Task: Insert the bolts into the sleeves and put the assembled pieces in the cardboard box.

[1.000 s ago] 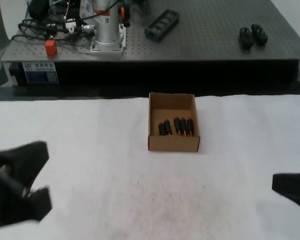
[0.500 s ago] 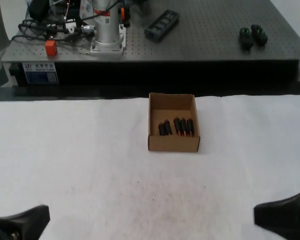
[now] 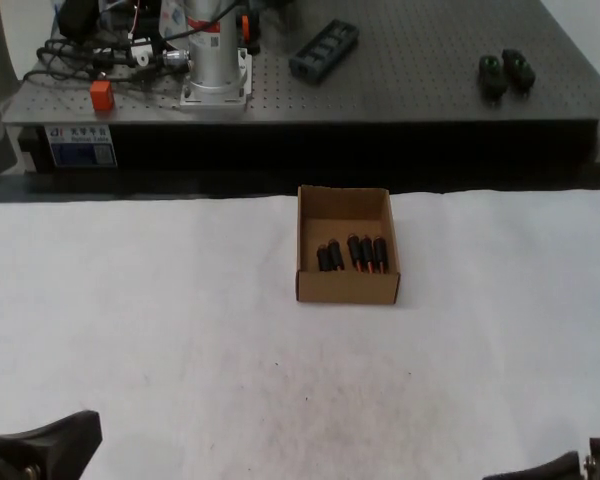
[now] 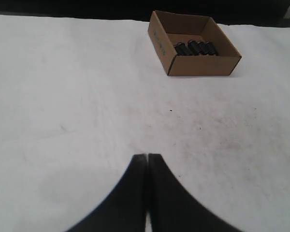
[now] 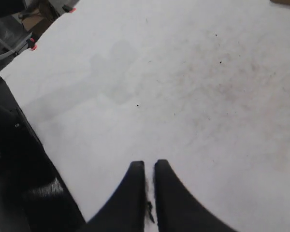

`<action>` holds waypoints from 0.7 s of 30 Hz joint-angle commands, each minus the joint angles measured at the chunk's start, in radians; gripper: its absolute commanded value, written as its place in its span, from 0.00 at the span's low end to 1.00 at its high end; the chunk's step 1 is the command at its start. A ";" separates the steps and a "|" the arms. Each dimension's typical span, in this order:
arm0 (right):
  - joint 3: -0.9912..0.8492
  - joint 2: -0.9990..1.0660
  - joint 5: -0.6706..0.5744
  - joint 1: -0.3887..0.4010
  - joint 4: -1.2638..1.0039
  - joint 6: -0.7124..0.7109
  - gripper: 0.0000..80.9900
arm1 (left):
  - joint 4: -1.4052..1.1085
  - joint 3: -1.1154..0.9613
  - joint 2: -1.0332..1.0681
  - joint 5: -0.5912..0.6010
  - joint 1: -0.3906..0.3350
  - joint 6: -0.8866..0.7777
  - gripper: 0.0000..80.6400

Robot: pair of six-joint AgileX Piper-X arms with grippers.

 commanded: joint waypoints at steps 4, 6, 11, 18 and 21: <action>0.060 -0.048 0.036 0.004 -0.059 0.118 0.09 | -0.009 0.005 -0.008 -0.009 -0.001 -0.011 0.01; 0.095 -0.061 0.042 0.004 -0.110 0.161 0.09 | -0.012 0.023 -0.008 -0.007 -0.001 -0.036 0.01; 0.142 -0.062 0.056 0.004 -0.141 0.165 0.09 | -0.053 0.091 -0.008 -0.009 -0.001 -0.083 0.01; 0.152 -0.062 0.062 0.004 -0.141 0.165 0.09 | -0.098 0.157 -0.007 -0.009 -0.001 -0.128 0.01; 0.152 -0.062 0.062 0.004 -0.141 0.165 0.09 | -0.089 0.170 -0.007 -0.009 -0.001 -0.130 0.01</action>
